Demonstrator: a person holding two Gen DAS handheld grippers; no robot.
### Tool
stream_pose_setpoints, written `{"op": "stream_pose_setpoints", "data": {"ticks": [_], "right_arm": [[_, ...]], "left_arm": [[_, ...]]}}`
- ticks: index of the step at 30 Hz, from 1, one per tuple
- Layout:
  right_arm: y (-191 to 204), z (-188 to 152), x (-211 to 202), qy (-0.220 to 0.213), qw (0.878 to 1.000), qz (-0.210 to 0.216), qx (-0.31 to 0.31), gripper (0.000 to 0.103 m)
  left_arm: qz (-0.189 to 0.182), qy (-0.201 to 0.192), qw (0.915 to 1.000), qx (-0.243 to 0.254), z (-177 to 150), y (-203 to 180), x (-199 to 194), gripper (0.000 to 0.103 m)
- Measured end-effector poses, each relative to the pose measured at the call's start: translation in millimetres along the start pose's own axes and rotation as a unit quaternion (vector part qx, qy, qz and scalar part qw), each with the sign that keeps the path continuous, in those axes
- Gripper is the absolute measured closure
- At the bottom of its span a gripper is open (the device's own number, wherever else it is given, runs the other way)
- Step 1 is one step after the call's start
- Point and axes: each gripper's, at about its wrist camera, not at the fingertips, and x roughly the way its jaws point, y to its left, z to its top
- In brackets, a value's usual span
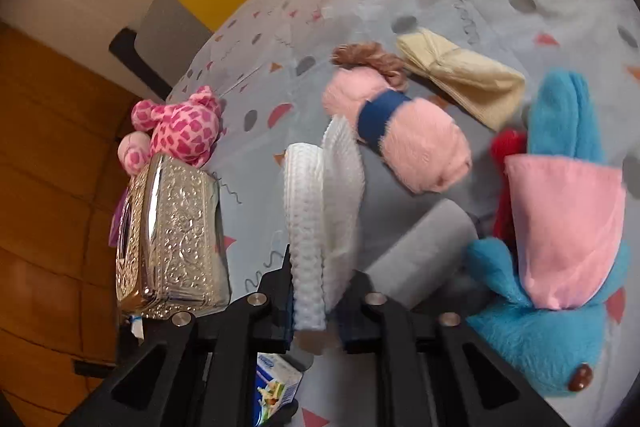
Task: Organize soft objects
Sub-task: 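Grasp the white waffle towel with the right tool, then drop the tissue pack into the gold tray while the right tool holds the towel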
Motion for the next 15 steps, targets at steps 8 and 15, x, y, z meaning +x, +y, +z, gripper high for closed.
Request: {"op": "stream_pose_setpoints", "data": {"ticks": [8,15], "right_arm": [[17.4,2.8,-2.3,-0.015,0.999,0.020,-0.036,0.091],[1.5,14.4,-45.3,-0.116,0.993,0.026,-0.007,0.089]], "left_arm": [[-0.005,0.007,0.9999,-0.006,-1.5,-1.0,-6.7,0.051],[-0.023,-0.031,0.9992,-0.010,33.2,-2.0,-33.3,0.051]]}}
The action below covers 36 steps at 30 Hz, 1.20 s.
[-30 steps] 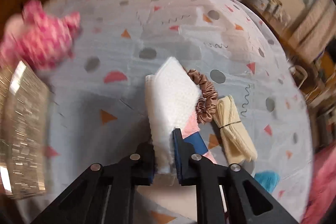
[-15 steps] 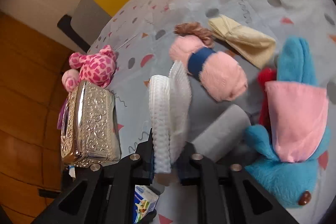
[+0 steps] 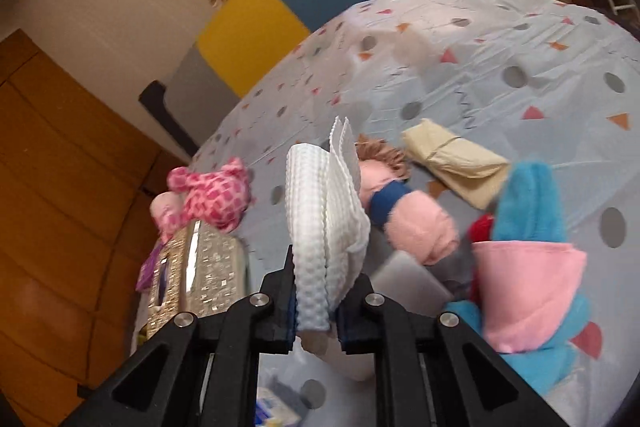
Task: Organize soft objects
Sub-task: 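Drop the tissue pack into the gold tray while the right tool holds the towel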
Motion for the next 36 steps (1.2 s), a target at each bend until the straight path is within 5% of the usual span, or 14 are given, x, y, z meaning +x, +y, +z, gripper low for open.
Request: {"op": "stream_pose_setpoints", "data": {"ticks": [8,14,18,27,36], "right_arm": [[2.4,-1.8,3.0,0.006,0.998,-0.050,-0.026,0.090],[10.1,-6.7,-3.9,0.003,0.998,-0.051,-0.048,0.090],[14.1,-7.4,-2.7,0.003,0.997,-0.055,-0.062,0.090],[26.3,-13.7,3.2,0.012,0.993,-0.071,-0.099,0.090],[32.6,-23.8,14.5,0.033,0.986,-0.098,-0.131,0.090]], "left_arm": [[0.015,-0.006,0.9996,-0.023,93.8,30.7,6.5,0.051],[0.074,-0.037,0.9914,-0.102,160.3,106.1,0.5,0.051],[0.131,-0.068,0.9800,-0.134,170.7,164.4,-28.5,0.051],[0.249,-0.064,0.9445,-0.205,110.6,288.9,-92.2,0.051],[0.275,-0.043,0.9269,-0.251,3.1,306.7,-129.8,0.051]]}}
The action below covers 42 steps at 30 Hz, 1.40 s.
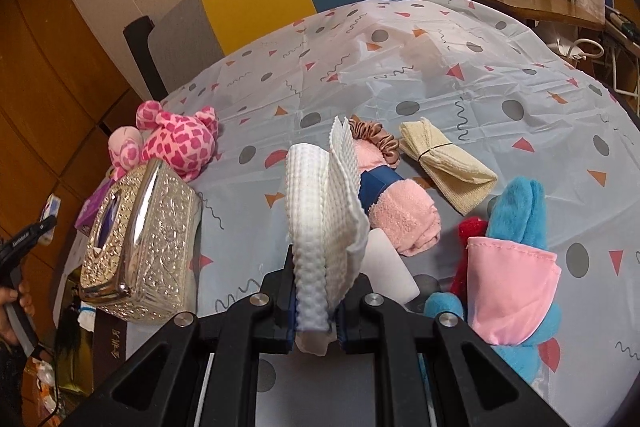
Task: Organize soft objects
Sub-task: 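Drop the tissue pack into the gold tray while the right tool holds the towel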
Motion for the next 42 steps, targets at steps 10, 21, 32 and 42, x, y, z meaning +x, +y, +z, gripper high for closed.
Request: {"op": "stream_pose_setpoints", "data": {"ticks": [10,21,32,42], "right_arm": [[11.7,-9.5,14.3,0.029,0.998,-0.033,-0.040,0.090],[18.2,-17.9,29.0,0.053,0.994,-0.065,-0.073,0.091],[17.7,-19.5,43.8,0.071,0.990,-0.098,-0.069,0.091],[37.1,-4.3,43.6,0.060,0.990,-0.113,-0.060,0.091]], "left_arm": [[0.035,-0.019,0.9992,0.010,-77.4,17.3,-46.9,0.051],[0.051,-0.018,0.9985,0.005,-131.5,25.2,-73.4,0.051],[0.040,-0.015,0.9990,0.008,-148.3,24.2,-73.8,0.051],[0.027,-0.012,0.9995,0.007,-150.2,25.3,-72.6,0.051]]}}
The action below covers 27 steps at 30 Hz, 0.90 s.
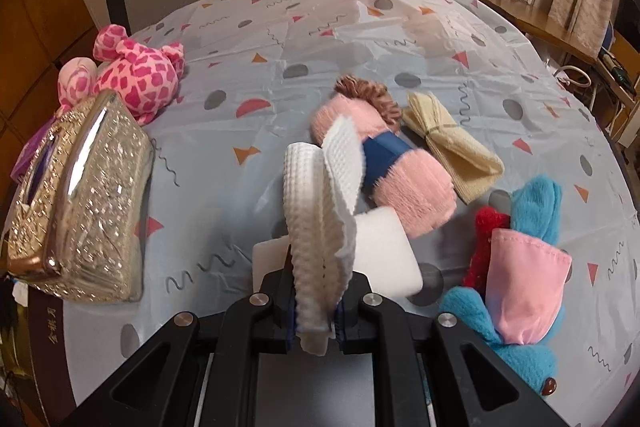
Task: Organize soft objects
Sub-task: 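Drop the tissue pack into the gold tray while the right tool holds the towel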
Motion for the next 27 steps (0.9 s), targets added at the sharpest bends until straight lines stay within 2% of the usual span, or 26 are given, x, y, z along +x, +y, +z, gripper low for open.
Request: {"op": "stream_pose_setpoints", "data": {"ticks": [7,11,13,20,24,27], "right_arm": [[32.3,27.4,-7.5,-0.011,1.000,-0.004,-0.018,0.091],[55.1,54.7,-13.8,-0.024,1.000,0.005,-0.016,0.091],[70.8,71.6,-17.4,-0.031,0.999,0.012,-0.016,0.091],[145.8,119.0,-17.5,-0.039,0.997,0.034,-0.053,0.091],[193.1,126.7,-17.8,-0.042,0.994,0.064,-0.081,0.091],[229.2,119.7,-23.2,-0.045,0.988,0.095,-0.115,0.091]], "left_arm": [[-0.014,0.009,0.9999,-0.001,-4.7,1.1,2.7,0.049],[-0.019,0.004,0.9998,-0.004,-4.1,2.4,0.7,0.036],[-0.022,0.000,0.9998,-0.003,-3.3,3.0,-1.9,0.033],[-0.026,-0.016,0.9994,-0.017,-0.2,14.6,-14.4,0.022],[-0.026,-0.026,0.9989,-0.028,3.7,22.5,-22.5,0.019],[-0.023,-0.031,0.9985,-0.039,6.0,27.8,-27.6,0.017]]}}
